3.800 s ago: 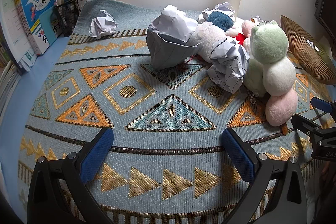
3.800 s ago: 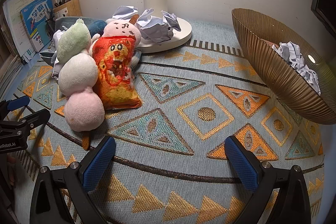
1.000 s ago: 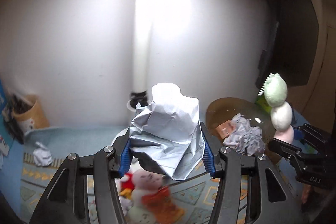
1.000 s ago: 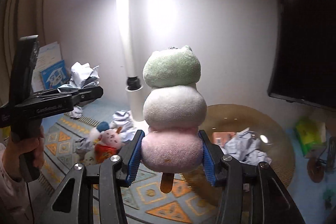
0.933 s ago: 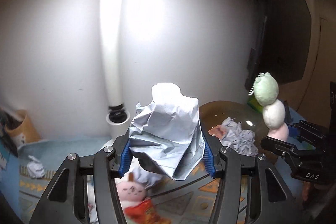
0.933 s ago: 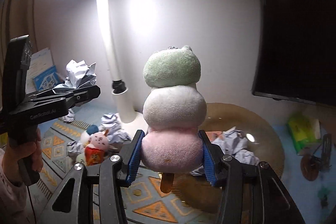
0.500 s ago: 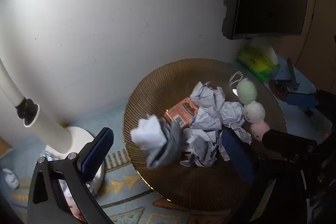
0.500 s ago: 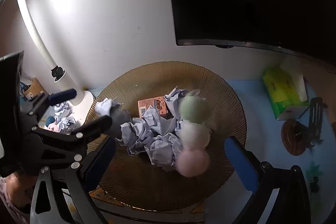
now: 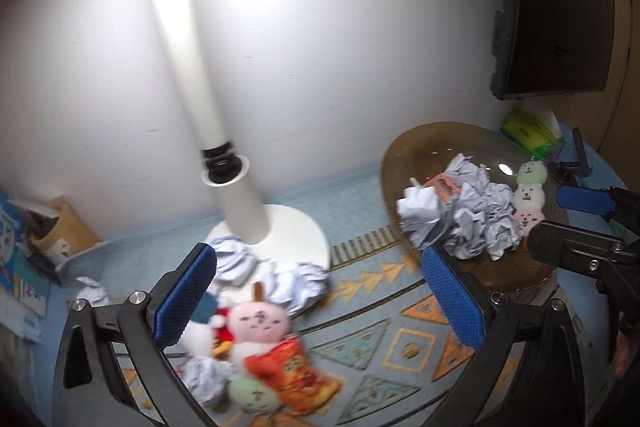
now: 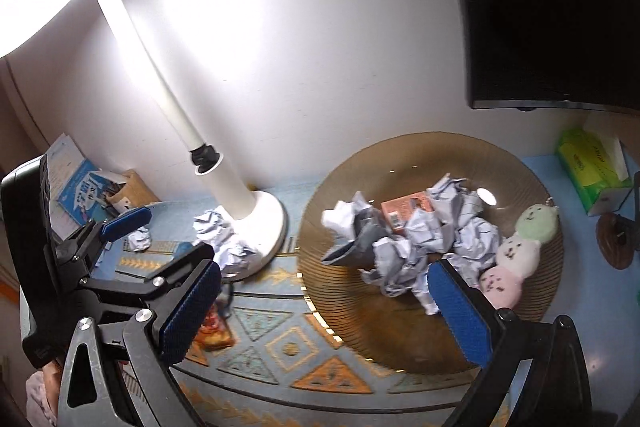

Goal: Organize objects
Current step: 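Withdraw both tools from the bowl back over the rug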

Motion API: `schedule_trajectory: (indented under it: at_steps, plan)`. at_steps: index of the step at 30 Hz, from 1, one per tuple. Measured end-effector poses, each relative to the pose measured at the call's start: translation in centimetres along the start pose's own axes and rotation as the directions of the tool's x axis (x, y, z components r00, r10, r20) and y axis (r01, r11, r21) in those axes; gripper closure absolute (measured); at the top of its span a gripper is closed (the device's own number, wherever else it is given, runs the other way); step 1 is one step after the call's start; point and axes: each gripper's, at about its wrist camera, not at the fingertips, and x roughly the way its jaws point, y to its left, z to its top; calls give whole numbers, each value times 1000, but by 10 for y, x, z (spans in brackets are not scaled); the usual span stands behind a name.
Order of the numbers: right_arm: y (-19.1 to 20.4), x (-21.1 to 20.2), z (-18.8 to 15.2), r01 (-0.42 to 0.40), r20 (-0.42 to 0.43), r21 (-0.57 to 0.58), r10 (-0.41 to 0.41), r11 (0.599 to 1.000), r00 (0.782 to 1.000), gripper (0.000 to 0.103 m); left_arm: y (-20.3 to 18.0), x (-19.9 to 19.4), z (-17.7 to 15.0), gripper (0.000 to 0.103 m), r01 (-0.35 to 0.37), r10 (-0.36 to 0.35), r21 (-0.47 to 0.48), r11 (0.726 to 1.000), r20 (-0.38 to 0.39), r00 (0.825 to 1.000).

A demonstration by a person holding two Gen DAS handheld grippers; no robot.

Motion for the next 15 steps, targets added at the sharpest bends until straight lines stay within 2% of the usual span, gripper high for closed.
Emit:
schedule_trajectory:
  at_steps: [4,8,11,14,15]
  plan:
    - [41,16,-27,-41,-15,-25,40,999,999,0,69,-12,-33,0,-133,131,-57,990,-36,991]
    - [73,55,-71,-49,-107,-67,41,997,993,0,136,3,-92,0,-245,227,-115,963,-148,963]
    - [92,87,-103,-20,-166,-150,-5,988,986,0,172,22,-141,0,-259,214,-179,949,-237,948]
    - [112,111,-128,20,-187,-279,-74,960,980,0,197,38,-180,0,-273,199,-235,933,-294,935]
    - [117,118,-135,29,-188,-320,-94,947,978,0,205,37,-187,0,-245,173,-273,930,-263,949]
